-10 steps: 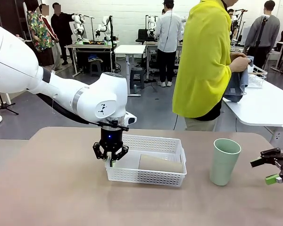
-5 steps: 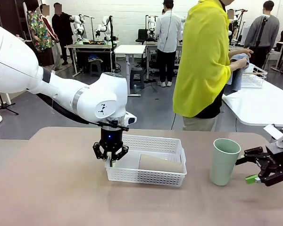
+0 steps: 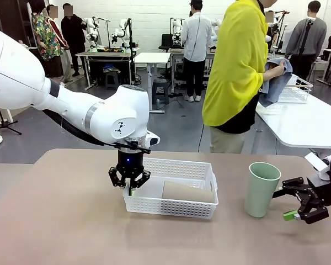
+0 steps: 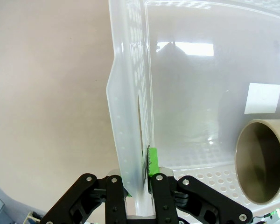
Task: Clean and organize the cups into the basket.
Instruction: Pick up the Reusable plastic cup from the right side of the table and stack it inside the Organizing basket in the center of the table.
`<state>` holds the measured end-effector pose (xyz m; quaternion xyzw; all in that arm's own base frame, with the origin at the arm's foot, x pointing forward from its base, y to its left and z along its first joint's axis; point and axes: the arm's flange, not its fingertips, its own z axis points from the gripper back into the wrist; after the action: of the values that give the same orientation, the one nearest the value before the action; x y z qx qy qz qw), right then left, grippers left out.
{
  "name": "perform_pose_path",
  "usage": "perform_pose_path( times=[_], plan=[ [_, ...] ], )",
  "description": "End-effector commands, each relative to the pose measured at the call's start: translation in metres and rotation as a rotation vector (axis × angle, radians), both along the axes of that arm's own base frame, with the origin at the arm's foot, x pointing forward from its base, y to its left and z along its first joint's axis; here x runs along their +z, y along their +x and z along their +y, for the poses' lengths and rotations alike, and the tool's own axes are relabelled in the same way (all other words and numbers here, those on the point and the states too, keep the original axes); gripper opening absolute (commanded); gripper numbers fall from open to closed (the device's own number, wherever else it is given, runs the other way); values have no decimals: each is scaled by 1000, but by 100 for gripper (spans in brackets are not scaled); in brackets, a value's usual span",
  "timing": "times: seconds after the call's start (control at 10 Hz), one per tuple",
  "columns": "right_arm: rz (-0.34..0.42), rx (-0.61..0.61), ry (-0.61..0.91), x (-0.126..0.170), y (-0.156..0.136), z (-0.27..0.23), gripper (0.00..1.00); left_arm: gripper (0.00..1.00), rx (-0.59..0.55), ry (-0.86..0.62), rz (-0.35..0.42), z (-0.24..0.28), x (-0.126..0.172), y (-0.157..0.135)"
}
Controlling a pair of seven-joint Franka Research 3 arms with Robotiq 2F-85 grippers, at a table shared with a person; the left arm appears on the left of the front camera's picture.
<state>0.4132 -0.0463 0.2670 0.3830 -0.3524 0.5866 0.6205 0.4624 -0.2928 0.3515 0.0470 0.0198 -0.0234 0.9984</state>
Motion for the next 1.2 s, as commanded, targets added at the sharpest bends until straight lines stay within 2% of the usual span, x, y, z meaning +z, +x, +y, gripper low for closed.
perform_pose_path(
  times=[0.0, 0.5, 1.1],
  plan=[
    [-17, -18, 15, -11, 12, 9, 100, 3, -15, 7, -7, 1, 0, 1],
    [22, -4, 71, -26, 33, 22, 100, 3, -15, 7, -7, 1, 0, 1],
    [3, -4, 100, -28, 54, 46, 100, 3, -15, 7, -7, 1, 0, 1]
  ],
)
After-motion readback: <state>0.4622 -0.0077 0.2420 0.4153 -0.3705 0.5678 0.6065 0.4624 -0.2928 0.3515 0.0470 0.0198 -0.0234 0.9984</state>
